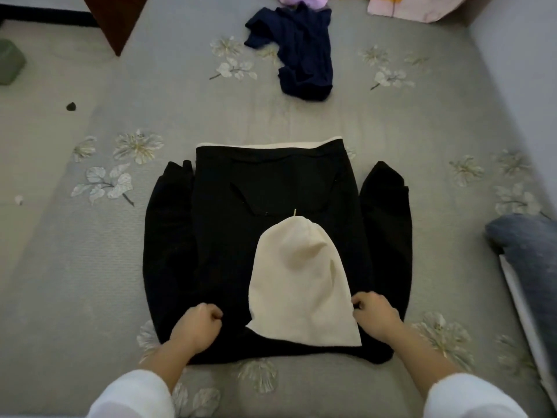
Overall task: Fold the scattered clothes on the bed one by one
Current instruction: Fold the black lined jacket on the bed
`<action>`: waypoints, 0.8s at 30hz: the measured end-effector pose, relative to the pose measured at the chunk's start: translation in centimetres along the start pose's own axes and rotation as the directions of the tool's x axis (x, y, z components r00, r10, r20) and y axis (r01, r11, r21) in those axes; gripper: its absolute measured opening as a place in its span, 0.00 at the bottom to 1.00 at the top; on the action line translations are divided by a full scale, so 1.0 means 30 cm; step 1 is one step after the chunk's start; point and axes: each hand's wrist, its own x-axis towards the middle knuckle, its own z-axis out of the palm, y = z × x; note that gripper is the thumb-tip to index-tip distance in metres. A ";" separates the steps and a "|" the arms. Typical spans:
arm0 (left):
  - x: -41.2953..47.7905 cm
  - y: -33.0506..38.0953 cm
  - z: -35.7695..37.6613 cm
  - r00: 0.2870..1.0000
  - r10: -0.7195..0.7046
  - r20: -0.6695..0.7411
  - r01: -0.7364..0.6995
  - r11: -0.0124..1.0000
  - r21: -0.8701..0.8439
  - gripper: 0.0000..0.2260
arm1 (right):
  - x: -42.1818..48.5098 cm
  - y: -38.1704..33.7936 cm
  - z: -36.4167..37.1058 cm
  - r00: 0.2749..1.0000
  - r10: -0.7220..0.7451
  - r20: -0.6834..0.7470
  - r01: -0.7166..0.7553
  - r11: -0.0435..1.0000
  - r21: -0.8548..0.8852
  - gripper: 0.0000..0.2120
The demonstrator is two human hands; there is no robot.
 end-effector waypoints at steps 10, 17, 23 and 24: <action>0.261 0.276 0.058 0.998 -0.050 -0.030 0.017 0.750 -0.662 0.33 | 0.252 -0.201 0.043 0.987 -0.062 -0.146 0.103 0.950 0.294 0.36; 0.255 0.329 -0.006 0.997 0.038 0.067 0.026 0.656 -0.755 0.09 | 0.257 -0.223 -0.029 0.983 -0.124 -0.138 0.183 0.539 0.822 0.06; 0.262 0.247 -0.168 0.987 -0.144 -0.071 0.023 0.563 -0.826 0.15 | 0.328 -0.251 -0.171 0.983 -0.131 -0.131 0.180 0.513 0.839 0.10; 0.289 0.237 -0.155 0.969 -0.201 -0.143 0.011 0.614 -0.790 0.16 | 0.352 -0.272 -0.153 0.971 -0.093 -0.222 0.229 0.639 0.734 0.10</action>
